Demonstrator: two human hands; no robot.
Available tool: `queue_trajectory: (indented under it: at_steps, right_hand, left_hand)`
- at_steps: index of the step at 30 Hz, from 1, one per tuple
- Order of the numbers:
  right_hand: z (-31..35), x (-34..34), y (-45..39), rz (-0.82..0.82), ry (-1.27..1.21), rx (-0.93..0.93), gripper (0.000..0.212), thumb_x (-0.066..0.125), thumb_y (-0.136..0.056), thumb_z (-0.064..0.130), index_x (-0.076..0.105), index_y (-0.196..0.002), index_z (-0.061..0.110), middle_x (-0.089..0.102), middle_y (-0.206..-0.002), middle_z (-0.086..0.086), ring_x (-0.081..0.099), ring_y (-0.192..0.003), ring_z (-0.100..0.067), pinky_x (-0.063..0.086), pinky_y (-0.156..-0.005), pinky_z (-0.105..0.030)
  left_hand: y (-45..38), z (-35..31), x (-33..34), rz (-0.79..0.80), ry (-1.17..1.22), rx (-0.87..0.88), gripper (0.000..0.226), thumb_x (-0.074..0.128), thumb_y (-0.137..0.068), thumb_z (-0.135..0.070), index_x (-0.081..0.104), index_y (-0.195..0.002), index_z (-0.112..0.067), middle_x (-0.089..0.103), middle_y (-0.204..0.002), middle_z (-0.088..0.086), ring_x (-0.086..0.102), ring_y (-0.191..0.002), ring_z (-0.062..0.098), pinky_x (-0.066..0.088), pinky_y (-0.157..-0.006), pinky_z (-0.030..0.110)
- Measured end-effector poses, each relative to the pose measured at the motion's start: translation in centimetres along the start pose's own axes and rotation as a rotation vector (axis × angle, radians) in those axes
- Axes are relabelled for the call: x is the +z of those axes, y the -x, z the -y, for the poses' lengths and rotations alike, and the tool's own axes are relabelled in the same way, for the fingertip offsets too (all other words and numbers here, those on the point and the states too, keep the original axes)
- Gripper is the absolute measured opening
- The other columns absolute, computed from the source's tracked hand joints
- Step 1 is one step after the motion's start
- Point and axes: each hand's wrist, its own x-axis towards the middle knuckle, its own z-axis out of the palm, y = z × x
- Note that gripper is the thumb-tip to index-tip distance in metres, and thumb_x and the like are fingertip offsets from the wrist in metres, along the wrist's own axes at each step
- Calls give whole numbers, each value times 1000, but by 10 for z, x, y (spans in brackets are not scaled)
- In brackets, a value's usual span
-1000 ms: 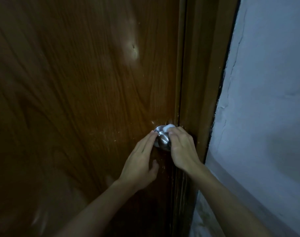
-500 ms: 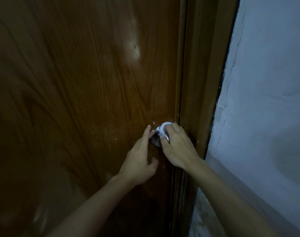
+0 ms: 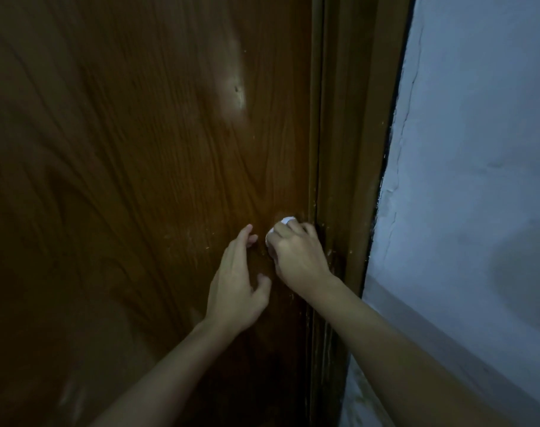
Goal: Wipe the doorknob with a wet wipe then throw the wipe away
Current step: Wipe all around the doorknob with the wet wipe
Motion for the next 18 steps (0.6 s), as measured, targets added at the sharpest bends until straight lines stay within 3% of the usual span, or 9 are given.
queue_trajectory:
  at_steps: [4, 6, 7, 9, 10, 12, 15, 18]
  right_hand:
    - [-1, 6, 35, 90, 163, -212, 11, 64, -72, 18, 67, -82, 20, 70, -89, 0, 60, -98, -21, 34, -102, -55]
    - [-1, 8, 54, 14, 12, -172, 9, 60, -75, 20, 63, -83, 19, 68, -93, 0, 57, -101, -15, 23, -109, -51]
    - [-2, 5, 61, -75, -127, -109, 7, 57, -77, 19, 61, -82, 16, 66, -92, -2, 55, -99, -11, 26, -109, -44]
    - [-4, -7, 65, -329, -403, 76, 6, 55, -79, 12, 57, -76, 7, 60, -89, -7, 52, -89, 1, 45, -91, -22]
    - [-7, -15, 62, -450, -500, 177, 8, 55, -79, 10, 55, -73, 5, 58, -88, -9, 51, -85, 4, 45, -78, -11]
    - [-14, -27, 52, -593, -539, 343, 10, 59, -79, 7, 53, -71, 4, 59, -85, -10, 53, -78, -4, 44, -65, -7]
    - [-18, -31, 39, -596, -529, 457, 10, 61, -80, 0, 54, -75, 6, 63, -79, -11, 59, -70, -15, 44, -60, -6]
    - [-18, -29, 32, -515, -511, 445, 8, 58, -83, 0, 60, -90, 4, 67, -87, -13, 62, -78, -15, 46, -66, -5]
  left_hand:
    - [4, 3, -1, 5, 14, -23, 80, 62, -77, -4, 19, -142, -20, 41, -139, -1, 34, -126, 4, 35, -97, 22]
    - [5, 4, -3, 24, 30, -24, 80, 61, -76, -2, 19, -142, -19, 41, -139, -1, 34, -126, 3, 35, -96, 22]
    - [5, 4, -3, 37, 45, -28, 79, 61, -76, -2, 20, -142, -19, 41, -138, -1, 34, -126, 3, 36, -97, 23]
    - [5, 4, -3, 55, 60, -27, 77, 61, -77, -3, 22, -141, -19, 41, -137, -1, 35, -127, 4, 38, -100, 26]
    - [4, 4, -2, 67, 58, -24, 76, 61, -77, -4, 23, -141, -19, 41, -137, -2, 35, -127, 4, 38, -100, 25]
    - [3, 1, 1, 98, 57, -23, 73, 60, -78, -7, 24, -140, -21, 40, -138, -3, 35, -127, 3, 37, -100, 24]
    - [-1, -5, 6, 137, 72, -31, 72, 60, -78, -7, 25, -140, -20, 38, -139, -4, 34, -126, 3, 37, -101, 22]
    - [-8, -10, 10, 156, 126, -103, 74, 61, -78, -7, 23, -141, -17, 35, -141, -1, 33, -129, 6, 38, -106, 30]
